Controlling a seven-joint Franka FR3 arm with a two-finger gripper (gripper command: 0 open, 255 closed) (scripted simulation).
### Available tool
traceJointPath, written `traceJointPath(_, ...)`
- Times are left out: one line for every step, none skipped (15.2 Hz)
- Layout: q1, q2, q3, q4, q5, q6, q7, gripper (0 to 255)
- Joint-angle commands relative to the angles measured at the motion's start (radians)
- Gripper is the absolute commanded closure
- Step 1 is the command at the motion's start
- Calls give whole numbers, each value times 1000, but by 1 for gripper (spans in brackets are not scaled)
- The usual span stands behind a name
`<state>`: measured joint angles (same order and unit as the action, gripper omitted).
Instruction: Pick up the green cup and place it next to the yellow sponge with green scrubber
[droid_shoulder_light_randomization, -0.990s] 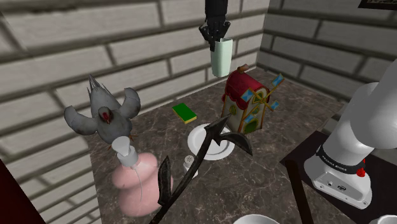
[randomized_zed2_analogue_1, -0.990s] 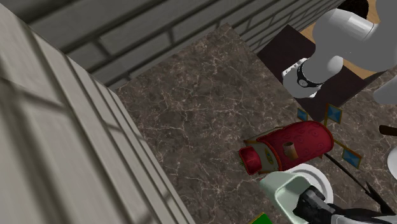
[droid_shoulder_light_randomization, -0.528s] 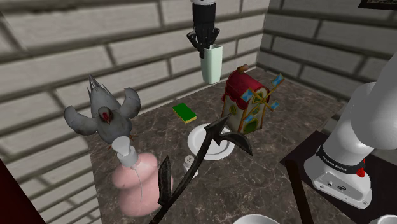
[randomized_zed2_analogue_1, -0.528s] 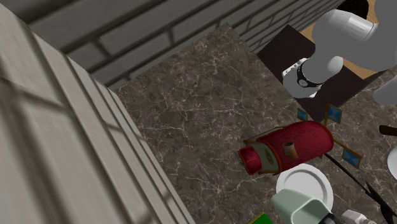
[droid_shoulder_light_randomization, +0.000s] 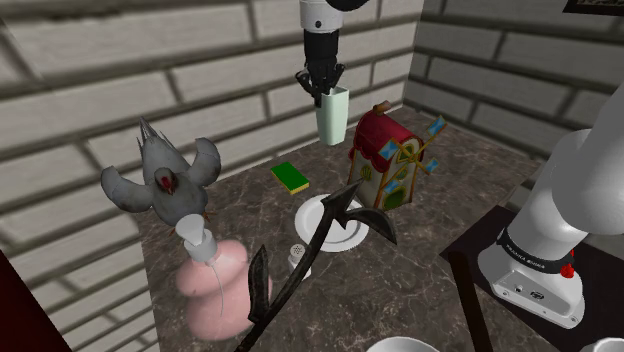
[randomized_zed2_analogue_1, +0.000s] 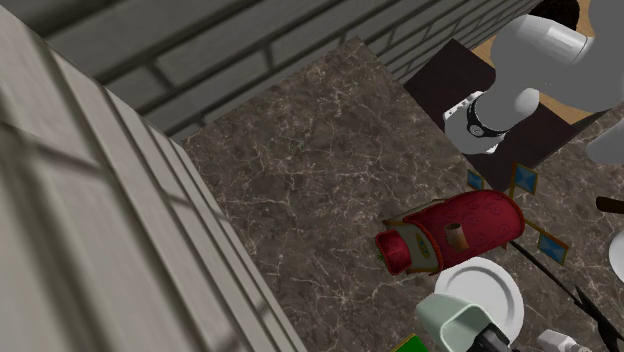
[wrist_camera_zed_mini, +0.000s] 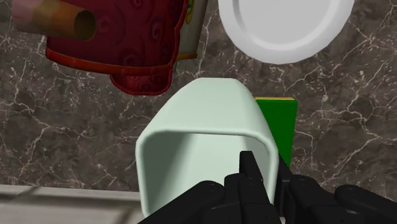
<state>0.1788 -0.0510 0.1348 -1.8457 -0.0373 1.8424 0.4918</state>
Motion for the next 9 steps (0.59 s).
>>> traceJointPath(1,1,1,-24,0,26,3,255)
traceJointPath(1,2,1,-37,-1,39,3,255)
traceJointPath(1,3,1,-49,-1,53,4,255)
traceJointPath(1,4,1,-61,-1,66,4,255)
traceJointPath(1,5,1,-73,-2,79,5,255)
traceJointPath(1,7,1,-85,-2,92,6,255)
traceJointPath(1,9,1,-96,-3,106,6,255)
traceJointPath(1,11,1,-108,-3,119,7,255)
traceJointPath(1,13,1,-118,-4,132,8,255)
